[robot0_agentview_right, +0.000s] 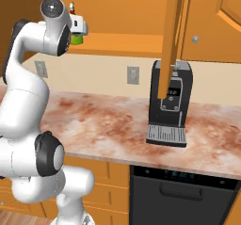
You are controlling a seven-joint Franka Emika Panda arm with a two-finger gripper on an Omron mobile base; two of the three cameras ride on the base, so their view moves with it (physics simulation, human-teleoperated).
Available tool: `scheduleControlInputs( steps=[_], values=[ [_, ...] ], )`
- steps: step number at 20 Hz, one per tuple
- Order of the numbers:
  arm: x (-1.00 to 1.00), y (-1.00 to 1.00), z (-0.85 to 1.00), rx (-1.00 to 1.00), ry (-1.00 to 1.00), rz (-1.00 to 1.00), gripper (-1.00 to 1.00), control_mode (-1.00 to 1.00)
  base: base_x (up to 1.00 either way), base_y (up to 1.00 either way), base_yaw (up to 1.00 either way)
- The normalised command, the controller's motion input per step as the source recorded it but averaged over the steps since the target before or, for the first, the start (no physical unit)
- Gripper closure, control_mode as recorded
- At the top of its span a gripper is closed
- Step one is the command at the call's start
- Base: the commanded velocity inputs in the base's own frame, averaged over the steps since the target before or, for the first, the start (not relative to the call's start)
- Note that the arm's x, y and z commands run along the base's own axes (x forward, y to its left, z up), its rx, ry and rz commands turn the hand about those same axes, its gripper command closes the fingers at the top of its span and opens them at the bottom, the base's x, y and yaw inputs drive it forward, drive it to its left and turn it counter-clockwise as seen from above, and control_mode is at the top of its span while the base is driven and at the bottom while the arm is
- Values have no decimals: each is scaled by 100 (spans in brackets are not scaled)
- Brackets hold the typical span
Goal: Move the cutting board and knife to the sink. Then move spray from the cabinet to the counter.
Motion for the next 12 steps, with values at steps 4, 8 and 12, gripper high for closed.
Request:
scheduleControlInputs(
  steps=[4, 8, 12],
  values=[
    [39, 14, 0, 0, -1, 0, -100, -100, 0, 0, 0],
    [32, 3, 0, 0, 0, 4, -100, -100, 0, 0, 0],
    [38, 8, 0, 0, 0, 4, -100, -100, 0, 0, 0]
  ],
)
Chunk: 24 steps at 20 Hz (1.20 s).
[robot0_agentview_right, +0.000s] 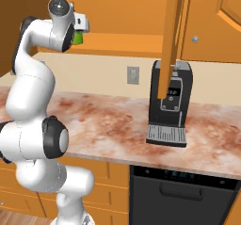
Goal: Move the cutting board and knife to the sink. Then move spray from the cabinet to the counter.
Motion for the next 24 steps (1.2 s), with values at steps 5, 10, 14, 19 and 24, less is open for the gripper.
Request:
scheduleControlInputs(
  steps=[5, 10, 14, 19, 24],
  values=[
    [34, 6, 0, 0, 0, 0, -100, -100, 0, 0, 0],
    [31, 8, -1, -1, 0, 0, -100, -100, 0, 0, 0],
    [21, 0, -6, 0, 0, 0, -100, -100, 0, 0, 0],
    [25, 0, -11, 0, 0, 0, -100, -100, 0, 0, 0],
    [27, 0, -5, 0, 0, 0, -100, -100, 0, 0, 0]
  ],
)
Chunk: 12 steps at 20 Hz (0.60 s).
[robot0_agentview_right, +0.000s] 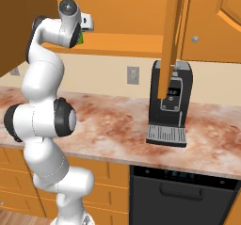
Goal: Move the cutting board and knife to the sink. Then move spray from the cabinet to the counter.
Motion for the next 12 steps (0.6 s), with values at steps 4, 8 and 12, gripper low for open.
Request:
scheduleControlInputs(
  steps=[4, 8, 12],
  values=[
    [26, 4, 0, 0, 0, 0, -100, -100, 0, 0, 0],
    [25, 3, 0, 0, 0, 1, -100, -100, 0, 0, 0],
    [19, 4, 0, 0, 0, 4, -100, -100, 0, 0, 0]
  ],
)
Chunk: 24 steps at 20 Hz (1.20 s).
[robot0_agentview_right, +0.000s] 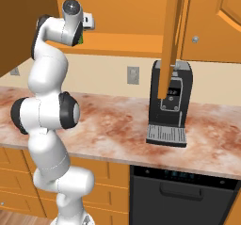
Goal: Move the cutting board and knife to the sink. Then move spray from the cabinet to the counter.
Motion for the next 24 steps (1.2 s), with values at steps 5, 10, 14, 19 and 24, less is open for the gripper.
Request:
scheduleControlInputs(
  steps=[5, 10, 14, 19, 24],
  values=[
    [5, 5, 0, 0, 0, 5, -100, -100, 0, 0, 0],
    [3, 0, 0, 0, 0, 5, -100, -100, 0, 0, 0],
    [4, 0, -1, 0, 0, 5, -100, -100, 0, 0, 0],
    [4, 0, -2, 0, 0, 3, -100, -100, 0, 0, 0],
    [7, 2, -5, 0, 0, 1, -100, -100, 0, 0, 0]
  ],
)
